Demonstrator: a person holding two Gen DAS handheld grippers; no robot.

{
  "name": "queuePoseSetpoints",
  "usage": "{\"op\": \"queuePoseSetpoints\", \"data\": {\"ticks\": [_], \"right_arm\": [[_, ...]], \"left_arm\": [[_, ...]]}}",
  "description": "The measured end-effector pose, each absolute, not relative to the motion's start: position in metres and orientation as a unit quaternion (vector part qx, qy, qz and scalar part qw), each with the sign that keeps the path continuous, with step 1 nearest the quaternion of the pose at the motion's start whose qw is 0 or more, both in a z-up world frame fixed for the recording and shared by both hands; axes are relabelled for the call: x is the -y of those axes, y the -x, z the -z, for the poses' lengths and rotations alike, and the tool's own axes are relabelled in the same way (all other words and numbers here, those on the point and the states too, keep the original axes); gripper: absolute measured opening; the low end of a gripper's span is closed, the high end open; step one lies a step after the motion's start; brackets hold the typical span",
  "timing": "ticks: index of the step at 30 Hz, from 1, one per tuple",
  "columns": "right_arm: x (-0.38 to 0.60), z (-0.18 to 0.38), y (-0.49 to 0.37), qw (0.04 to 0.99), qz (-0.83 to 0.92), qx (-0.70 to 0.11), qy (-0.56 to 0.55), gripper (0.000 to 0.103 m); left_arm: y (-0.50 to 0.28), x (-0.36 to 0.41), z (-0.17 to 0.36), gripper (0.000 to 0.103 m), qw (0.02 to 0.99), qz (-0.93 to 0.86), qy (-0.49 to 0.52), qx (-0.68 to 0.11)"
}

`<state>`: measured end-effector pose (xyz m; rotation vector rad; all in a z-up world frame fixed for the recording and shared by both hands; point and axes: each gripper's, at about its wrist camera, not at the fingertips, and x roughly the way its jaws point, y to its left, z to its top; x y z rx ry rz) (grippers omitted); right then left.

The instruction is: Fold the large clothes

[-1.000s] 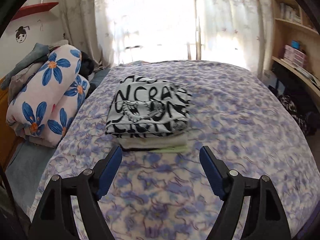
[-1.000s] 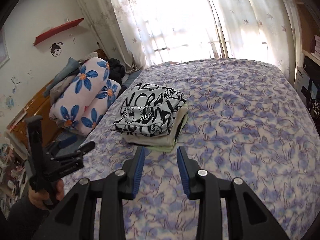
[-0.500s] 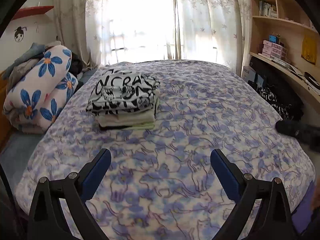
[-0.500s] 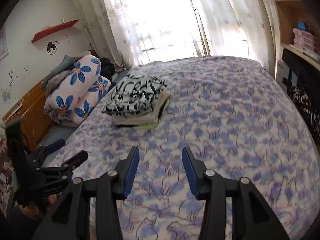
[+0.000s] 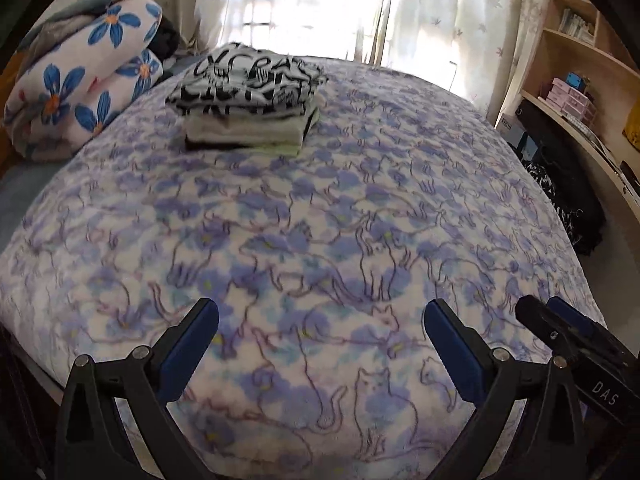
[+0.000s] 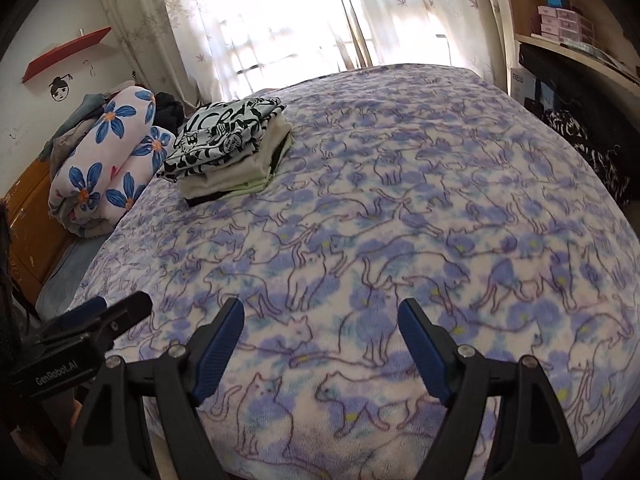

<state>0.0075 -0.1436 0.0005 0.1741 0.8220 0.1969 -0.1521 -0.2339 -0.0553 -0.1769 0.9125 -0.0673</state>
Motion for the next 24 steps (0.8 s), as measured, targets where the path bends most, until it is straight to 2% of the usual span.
{"op": "queuePoseSetpoints", "data": {"ticks": [6, 24], "right_arm": [[0.14, 0.006, 0.002, 0.905, -0.098, -0.404, -0.088, 0.08], [0.135, 0.005, 0.016, 0.911, -0.101, -0.395, -0.066, 0.08]], "left_arm": [[0.163, 0.244, 0.069, 0.102, 0.89, 0.027, 0.065, -0.45], [0.174, 0.252, 0.053, 0.102, 0.904, 0.018, 0.047, -0.424]]}}
